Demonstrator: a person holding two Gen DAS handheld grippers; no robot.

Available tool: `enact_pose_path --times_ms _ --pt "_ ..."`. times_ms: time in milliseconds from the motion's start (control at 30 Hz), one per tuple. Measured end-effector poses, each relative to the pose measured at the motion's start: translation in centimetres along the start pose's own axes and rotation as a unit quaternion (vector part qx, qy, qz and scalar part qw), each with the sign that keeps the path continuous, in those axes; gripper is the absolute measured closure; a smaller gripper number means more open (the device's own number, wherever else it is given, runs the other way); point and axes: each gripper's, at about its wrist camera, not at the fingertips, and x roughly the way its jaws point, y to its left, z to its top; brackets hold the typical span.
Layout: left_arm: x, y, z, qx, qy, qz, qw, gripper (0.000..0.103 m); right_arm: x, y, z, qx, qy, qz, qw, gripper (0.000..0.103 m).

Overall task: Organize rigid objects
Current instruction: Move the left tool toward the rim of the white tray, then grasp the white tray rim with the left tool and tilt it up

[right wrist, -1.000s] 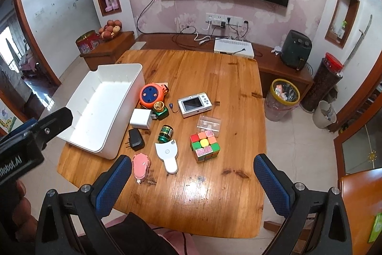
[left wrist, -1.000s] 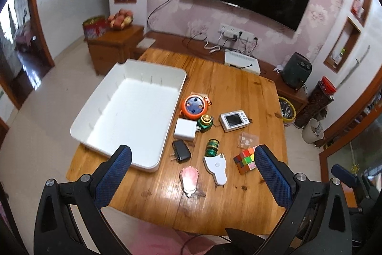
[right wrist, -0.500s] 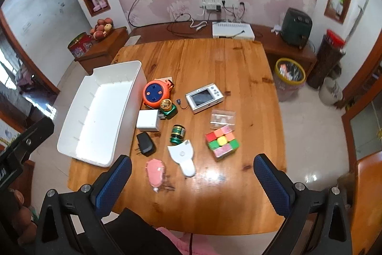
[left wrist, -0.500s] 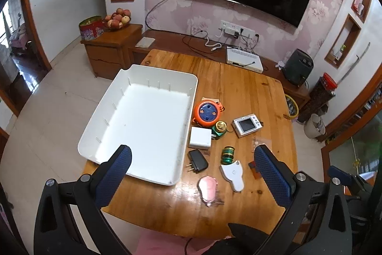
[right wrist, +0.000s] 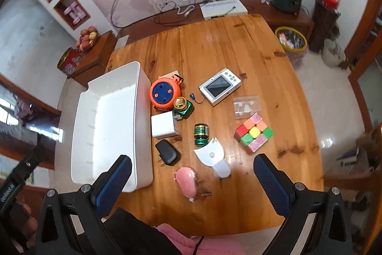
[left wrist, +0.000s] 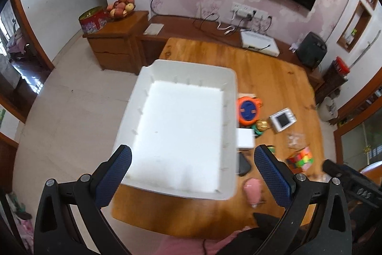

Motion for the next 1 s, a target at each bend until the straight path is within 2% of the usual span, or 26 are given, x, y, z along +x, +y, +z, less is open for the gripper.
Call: enact_pose_path --times_ms 300,467,833,1000 --pt "5.5 5.7 1.7 0.001 0.073 0.042 0.9965 0.001 2.5 -0.4 -0.2 0.102 0.029 -0.001 0.994 0.001" --pt "7.9 8.3 2.1 0.004 0.108 0.051 0.9928 0.001 3.2 -0.5 -1.1 0.144 0.037 -0.014 0.989 0.001" --pt "12.5 11.9 1.4 0.002 0.182 0.033 0.9827 0.005 4.7 -0.6 -3.8 0.209 0.052 -0.039 0.976 0.001" --pt "14.3 13.1 0.9 -0.005 0.213 0.024 0.9767 0.014 5.3 -0.8 -4.6 0.226 0.060 -0.047 0.971 0.001"
